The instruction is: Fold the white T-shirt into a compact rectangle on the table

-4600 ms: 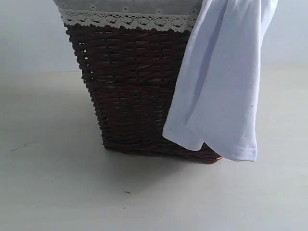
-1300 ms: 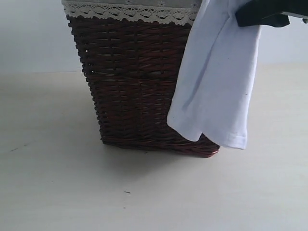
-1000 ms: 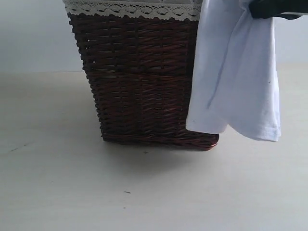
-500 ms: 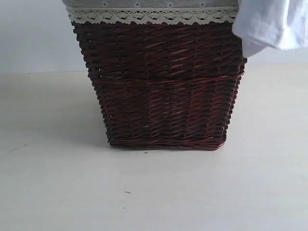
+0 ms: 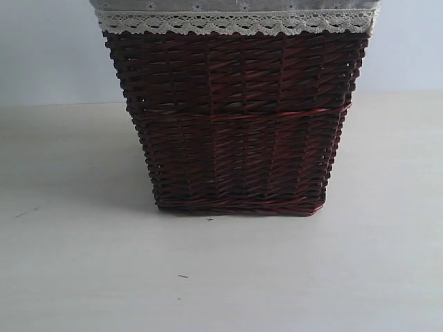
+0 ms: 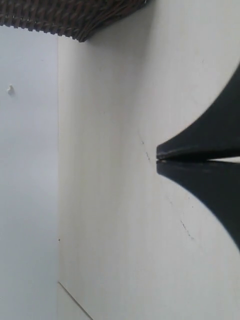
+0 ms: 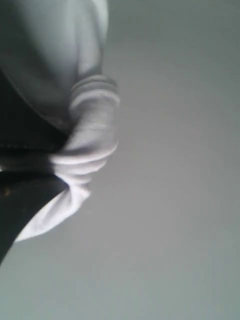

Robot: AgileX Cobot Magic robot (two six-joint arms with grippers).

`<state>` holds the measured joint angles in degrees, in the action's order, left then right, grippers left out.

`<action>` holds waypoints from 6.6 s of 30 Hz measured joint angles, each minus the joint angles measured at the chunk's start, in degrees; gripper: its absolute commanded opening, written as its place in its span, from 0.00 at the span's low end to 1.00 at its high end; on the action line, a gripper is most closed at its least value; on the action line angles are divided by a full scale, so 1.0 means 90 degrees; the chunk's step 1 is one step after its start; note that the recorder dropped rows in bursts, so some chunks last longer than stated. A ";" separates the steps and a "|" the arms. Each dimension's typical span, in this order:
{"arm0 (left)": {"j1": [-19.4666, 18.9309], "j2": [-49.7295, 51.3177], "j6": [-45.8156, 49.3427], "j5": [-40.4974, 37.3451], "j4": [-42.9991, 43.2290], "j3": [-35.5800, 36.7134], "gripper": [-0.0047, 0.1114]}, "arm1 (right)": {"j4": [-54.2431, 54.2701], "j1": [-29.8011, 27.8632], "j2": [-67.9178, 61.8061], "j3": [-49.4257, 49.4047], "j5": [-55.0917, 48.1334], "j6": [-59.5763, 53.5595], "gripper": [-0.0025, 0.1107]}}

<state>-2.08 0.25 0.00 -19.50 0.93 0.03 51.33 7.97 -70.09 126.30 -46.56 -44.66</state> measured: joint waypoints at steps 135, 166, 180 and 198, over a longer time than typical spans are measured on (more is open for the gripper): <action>0.0000 0.0000 0.0035 0.0000 0.0000 0.0000 0.04 | -0.1339 0.3886 -0.2992 -0.2861 0.1606 -0.1132 0.02; 0.0000 0.0000 0.0035 0.0000 0.0000 0.0000 0.04 | -0.5975 0.4062 -0.4795 -0.3389 -0.2555 0.1658 0.55; 0.0000 0.0000 0.0035 0.0000 0.0000 0.0000 0.04 | -0.7331 0.5309 -0.4629 -0.3616 -0.1064 0.2791 0.02; 0.0000 0.0000 0.0043 0.0391 -0.0104 0.0012 0.04 | -0.5668 0.3556 -0.2524 -0.5629 0.0232 0.2012 0.02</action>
<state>-2.08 0.25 0.38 -15.98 0.00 0.14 0.32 39.97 -92.80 75.64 -44.47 -26.56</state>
